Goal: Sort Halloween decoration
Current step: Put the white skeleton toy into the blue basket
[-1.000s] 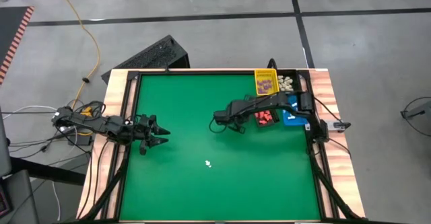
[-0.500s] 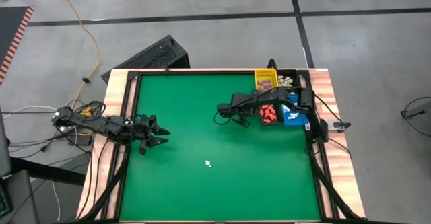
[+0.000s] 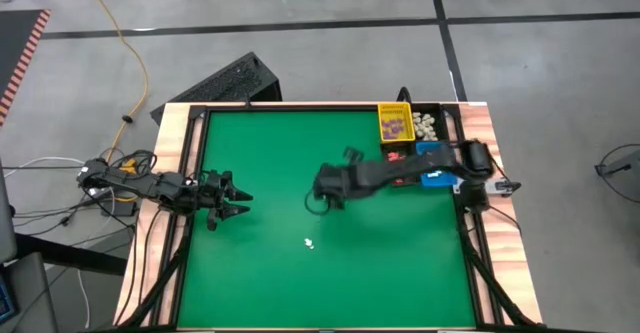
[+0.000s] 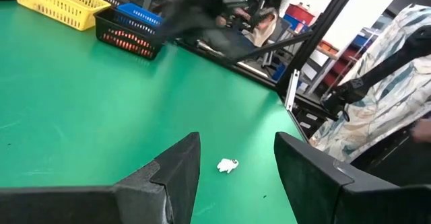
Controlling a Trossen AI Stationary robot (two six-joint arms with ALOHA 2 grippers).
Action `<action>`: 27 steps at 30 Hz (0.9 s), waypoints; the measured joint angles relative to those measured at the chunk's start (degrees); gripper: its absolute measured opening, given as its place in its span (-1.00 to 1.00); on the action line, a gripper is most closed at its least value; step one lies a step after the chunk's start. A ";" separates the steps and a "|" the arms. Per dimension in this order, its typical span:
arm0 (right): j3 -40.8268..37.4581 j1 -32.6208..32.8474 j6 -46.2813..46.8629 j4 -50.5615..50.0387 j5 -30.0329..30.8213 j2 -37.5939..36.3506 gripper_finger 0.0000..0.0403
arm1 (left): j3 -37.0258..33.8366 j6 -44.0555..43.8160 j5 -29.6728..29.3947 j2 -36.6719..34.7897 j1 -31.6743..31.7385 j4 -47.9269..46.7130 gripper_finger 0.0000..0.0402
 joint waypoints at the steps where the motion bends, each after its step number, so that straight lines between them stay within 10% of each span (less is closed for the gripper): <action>1: 0.05 2.05 -1.72 3.62 -0.10 -0.89 -0.89 | 0.00 0.27 0.00 0.00 0.00 0.00 -0.10; 9: 0.04 14.22 0.11 18.04 -0.46 -0.90 -0.80 | 0.00 1.36 0.03 0.00 0.00 0.00 -0.10; 18: -0.02 21.04 13.32 22.70 0.04 8.98 -0.17 | 0.00 3.96 -0.02 0.00 0.00 0.00 -0.10; 27: -0.06 21.64 17.65 28.29 12.05 14.53 0.13 | 0.00 3.35 0.23 0.00 0.00 -0.02 -0.10</action>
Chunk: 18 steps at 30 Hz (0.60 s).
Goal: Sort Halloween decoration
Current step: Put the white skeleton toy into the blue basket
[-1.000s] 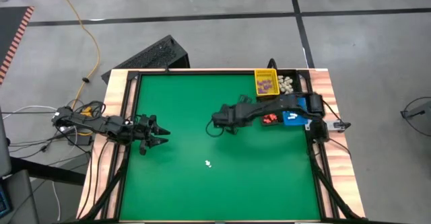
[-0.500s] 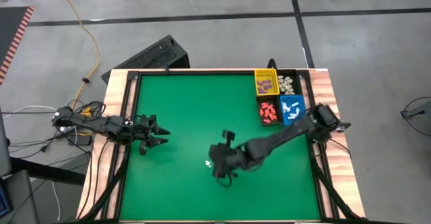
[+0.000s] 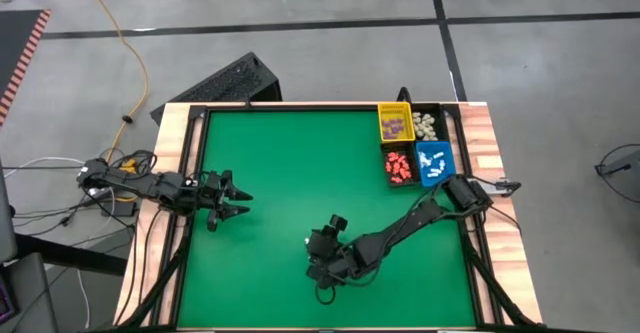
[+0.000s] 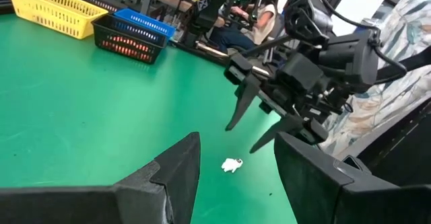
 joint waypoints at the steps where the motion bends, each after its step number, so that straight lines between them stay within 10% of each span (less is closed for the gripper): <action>1: 0.00 -0.09 0.14 0.28 0.13 0.16 0.13 | -0.02 0.02 0.02 0.00 0.02 0.02 -0.10; 18: -0.18 -0.05 8.82 6.71 0.21 6.85 0.11 | 0.00 -0.90 -0.18 0.39 0.01 -0.12 -0.10</action>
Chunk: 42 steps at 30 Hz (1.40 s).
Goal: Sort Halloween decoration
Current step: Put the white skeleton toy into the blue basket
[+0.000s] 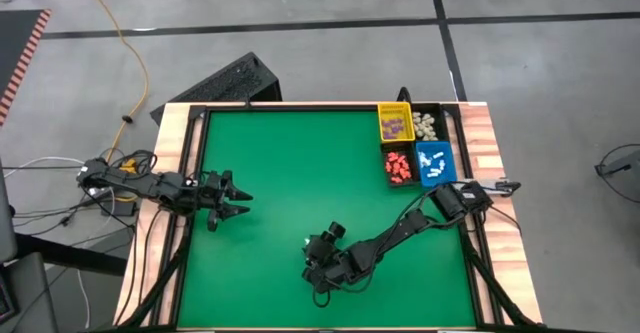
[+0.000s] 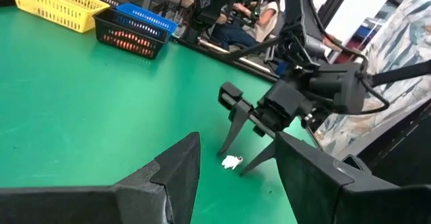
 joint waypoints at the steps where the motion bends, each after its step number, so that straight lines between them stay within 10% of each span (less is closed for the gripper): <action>1: -0.27 -0.06 0.62 0.06 -0.27 0.00 0.10 | 0.00 -0.28 -0.03 0.25 0.00 -0.03 -0.10; 19: -1.64 -0.04 4.46 2.14 -2.67 0.24 -0.80 | -0.01 -2.78 -0.66 1.14 -0.02 0.23 -0.10; 42: -1.77 -6.96 1.50 -16.32 0.76 -15.80 -0.82 | 0.00 -5.27 -0.92 1.12 -0.02 0.32 -0.10</action>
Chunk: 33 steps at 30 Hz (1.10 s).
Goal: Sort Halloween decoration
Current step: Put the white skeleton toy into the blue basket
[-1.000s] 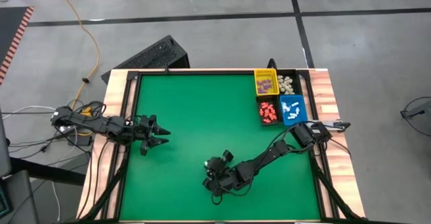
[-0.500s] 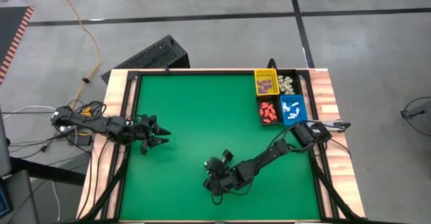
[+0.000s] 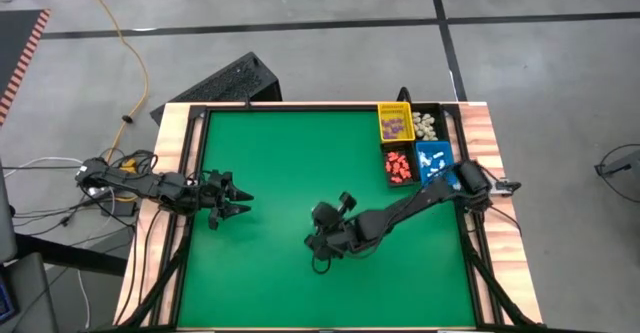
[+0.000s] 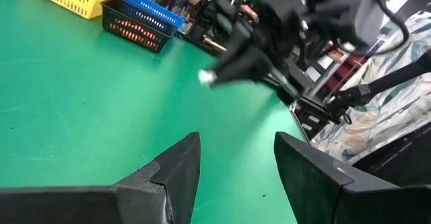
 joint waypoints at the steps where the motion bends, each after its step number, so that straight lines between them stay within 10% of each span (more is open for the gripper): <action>1: 0.02 -0.58 -0.41 -1.72 0.51 -1.04 -0.82 | -0.02 -0.22 0.00 0.00 0.00 0.00 -0.10; 15: -6.18 -7.52 12.88 -45.33 6.65 -20.80 -0.82 | 0.00 -0.07 0.02 -0.02 0.00 0.02 -0.10; 25: -29.61 -15.38 36.33 -50.25 1.09 -41.57 -0.82 | -0.02 -0.15 0.03 -0.02 0.00 0.00 -0.10; 33: -37.92 -26.29 46.60 -52.98 -2.79 -44.52 -0.63 | -0.02 -0.17 -0.69 -0.02 0.02 0.06 -0.10</action>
